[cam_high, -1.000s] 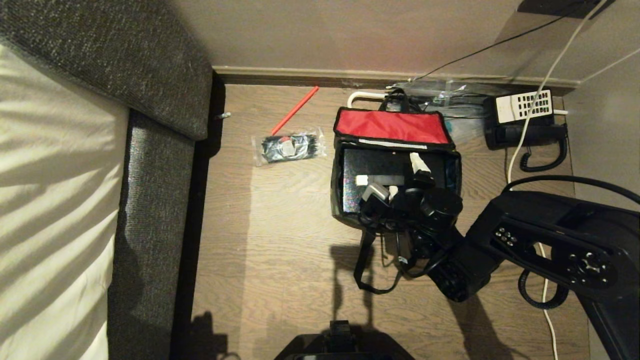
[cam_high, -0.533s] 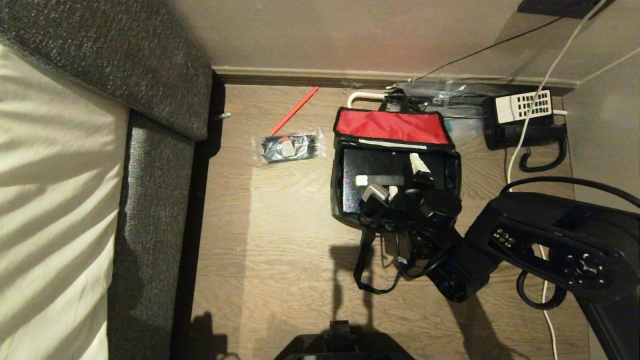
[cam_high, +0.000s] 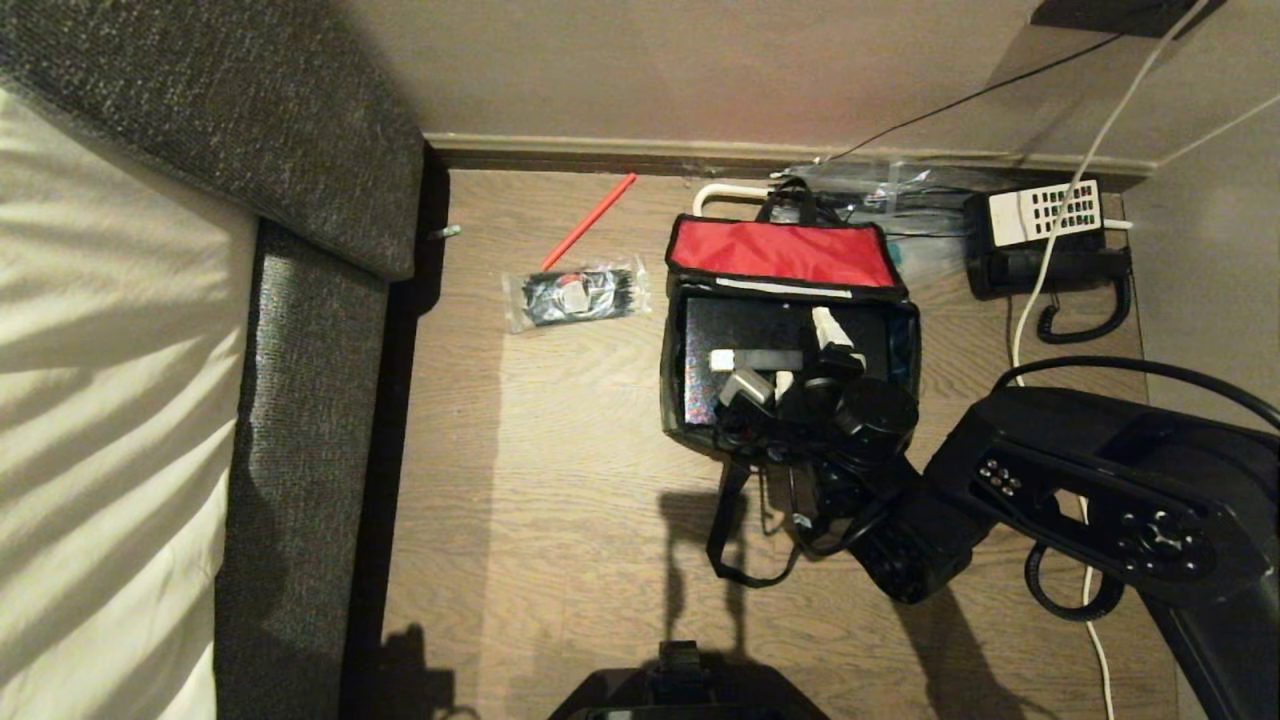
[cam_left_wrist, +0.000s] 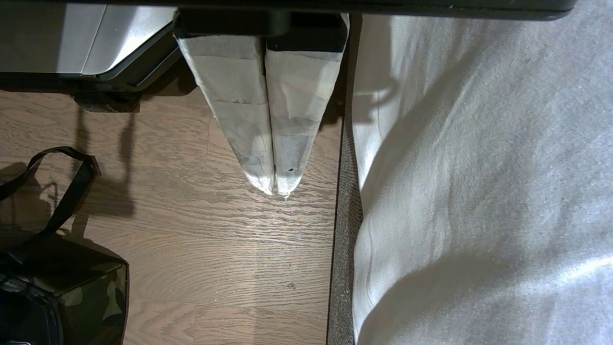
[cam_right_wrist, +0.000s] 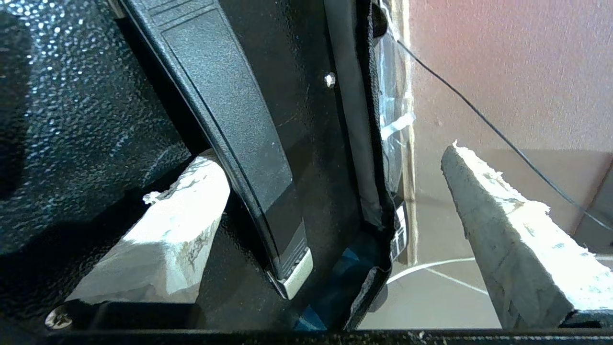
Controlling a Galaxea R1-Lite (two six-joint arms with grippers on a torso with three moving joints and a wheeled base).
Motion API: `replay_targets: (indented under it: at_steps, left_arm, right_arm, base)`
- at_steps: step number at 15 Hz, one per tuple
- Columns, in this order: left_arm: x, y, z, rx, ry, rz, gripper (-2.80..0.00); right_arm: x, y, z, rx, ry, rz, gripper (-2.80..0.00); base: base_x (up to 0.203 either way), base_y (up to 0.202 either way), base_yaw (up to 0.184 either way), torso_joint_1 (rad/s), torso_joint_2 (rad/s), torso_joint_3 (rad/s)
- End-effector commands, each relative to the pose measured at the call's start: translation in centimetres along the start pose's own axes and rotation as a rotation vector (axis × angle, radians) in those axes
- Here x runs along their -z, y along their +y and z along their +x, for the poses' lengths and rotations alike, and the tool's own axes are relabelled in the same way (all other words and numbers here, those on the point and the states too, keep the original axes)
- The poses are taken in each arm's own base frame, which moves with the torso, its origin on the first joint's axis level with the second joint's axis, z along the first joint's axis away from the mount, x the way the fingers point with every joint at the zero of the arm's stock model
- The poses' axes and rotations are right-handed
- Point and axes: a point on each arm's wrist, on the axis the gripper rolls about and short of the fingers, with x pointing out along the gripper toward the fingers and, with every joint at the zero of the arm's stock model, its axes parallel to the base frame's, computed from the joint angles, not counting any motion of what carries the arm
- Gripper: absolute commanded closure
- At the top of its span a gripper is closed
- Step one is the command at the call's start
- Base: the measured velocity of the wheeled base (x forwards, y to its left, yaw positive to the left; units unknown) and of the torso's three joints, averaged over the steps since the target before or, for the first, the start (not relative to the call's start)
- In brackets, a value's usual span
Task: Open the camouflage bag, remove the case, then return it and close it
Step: Grip the handle
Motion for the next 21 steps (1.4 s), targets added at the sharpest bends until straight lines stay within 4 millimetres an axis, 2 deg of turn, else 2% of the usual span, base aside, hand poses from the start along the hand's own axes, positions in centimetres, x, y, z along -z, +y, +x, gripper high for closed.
replay_targets:
  at_steps: [1, 6, 11, 18, 21]
  left_arm:
    - [0.0, 0.0, 0.0, 0.000, 0.002, 0.000, 0.00]
    - [0.0, 0.0, 0.0, 0.000, 0.000, 0.000, 0.00]
    - [0.0, 0.0, 0.0, 0.000, 0.002, 0.000, 0.00]
    - [0.0, 0.0, 0.0, 0.000, 0.002, 0.000, 0.00]
    - [0.0, 0.0, 0.0, 0.000, 0.001, 0.000, 0.00]
  right_arm:
    - [0.2, 0.7, -0.2, -0.016, -0.004, -0.013, 0.00]
    - [0.2, 0.8, -0.2, -0.018, -0.001, -0.006, 0.00]
    - [0.0, 0.1, -0.3, -0.008, -0.005, 0.003, 0.00]
    - [-1.0, -4.3, -1.4, 0.051, -0.034, 0.029, 0.00]
    - [-1.3, -5.3, -1.9, 0.061, -0.044, 0.036, 0.00]
  base:
    - [0.000, 0.000, 0.000, 0.000, 0.00, 0.000]
    - [0.000, 0.000, 0.000, 0.000, 0.00, 0.000]
    - [0.000, 0.000, 0.000, 0.000, 0.00, 0.000]
    - [0.000, 0.000, 0.000, 0.000, 0.00, 0.000]
    - [0.000, 0.000, 0.000, 0.000, 0.00, 0.000]
